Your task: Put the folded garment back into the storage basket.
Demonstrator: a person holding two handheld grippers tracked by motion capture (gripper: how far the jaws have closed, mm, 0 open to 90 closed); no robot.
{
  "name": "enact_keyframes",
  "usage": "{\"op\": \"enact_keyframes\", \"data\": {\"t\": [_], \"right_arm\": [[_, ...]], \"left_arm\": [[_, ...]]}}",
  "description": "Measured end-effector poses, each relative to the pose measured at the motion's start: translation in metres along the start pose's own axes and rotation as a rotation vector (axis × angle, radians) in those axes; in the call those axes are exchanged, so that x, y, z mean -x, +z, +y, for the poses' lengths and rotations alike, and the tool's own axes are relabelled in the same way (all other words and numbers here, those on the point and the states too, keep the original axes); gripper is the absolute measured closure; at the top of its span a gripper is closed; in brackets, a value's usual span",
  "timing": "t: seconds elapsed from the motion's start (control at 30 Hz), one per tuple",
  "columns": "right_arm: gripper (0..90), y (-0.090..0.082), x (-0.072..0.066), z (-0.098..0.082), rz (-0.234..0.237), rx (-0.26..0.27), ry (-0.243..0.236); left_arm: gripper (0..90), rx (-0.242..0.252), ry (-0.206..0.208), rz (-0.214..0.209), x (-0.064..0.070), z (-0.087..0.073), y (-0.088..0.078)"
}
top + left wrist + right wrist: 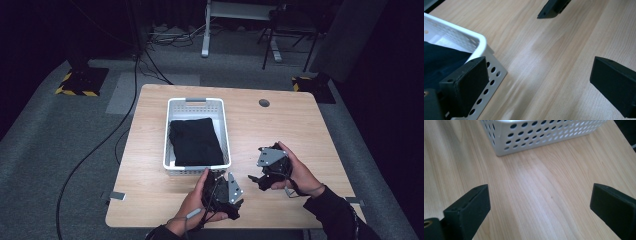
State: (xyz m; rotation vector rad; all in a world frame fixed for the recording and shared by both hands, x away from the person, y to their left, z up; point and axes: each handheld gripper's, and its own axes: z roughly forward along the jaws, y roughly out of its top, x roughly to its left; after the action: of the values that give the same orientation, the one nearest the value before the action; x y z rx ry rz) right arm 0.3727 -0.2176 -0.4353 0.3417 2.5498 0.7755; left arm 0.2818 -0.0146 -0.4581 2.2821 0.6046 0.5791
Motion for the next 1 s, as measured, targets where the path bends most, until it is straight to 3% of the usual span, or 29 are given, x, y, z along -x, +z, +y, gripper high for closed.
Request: {"op": "enact_keyframes", "data": {"t": [0.53, 1.0], "right_arm": [[2.8, -0.003, -0.006, -0.051, -0.003, -0.061, 0.063], [2.8, -0.015, -0.003, -0.099, 0.009, -0.081, 0.137]], "left_arm": [[1.9, -0.06, -0.017, -0.048, 0.003, -0.011, 0.025], [2.1, -0.09, -0.04, -0.093, -0.002, -0.02, 0.035]]}}
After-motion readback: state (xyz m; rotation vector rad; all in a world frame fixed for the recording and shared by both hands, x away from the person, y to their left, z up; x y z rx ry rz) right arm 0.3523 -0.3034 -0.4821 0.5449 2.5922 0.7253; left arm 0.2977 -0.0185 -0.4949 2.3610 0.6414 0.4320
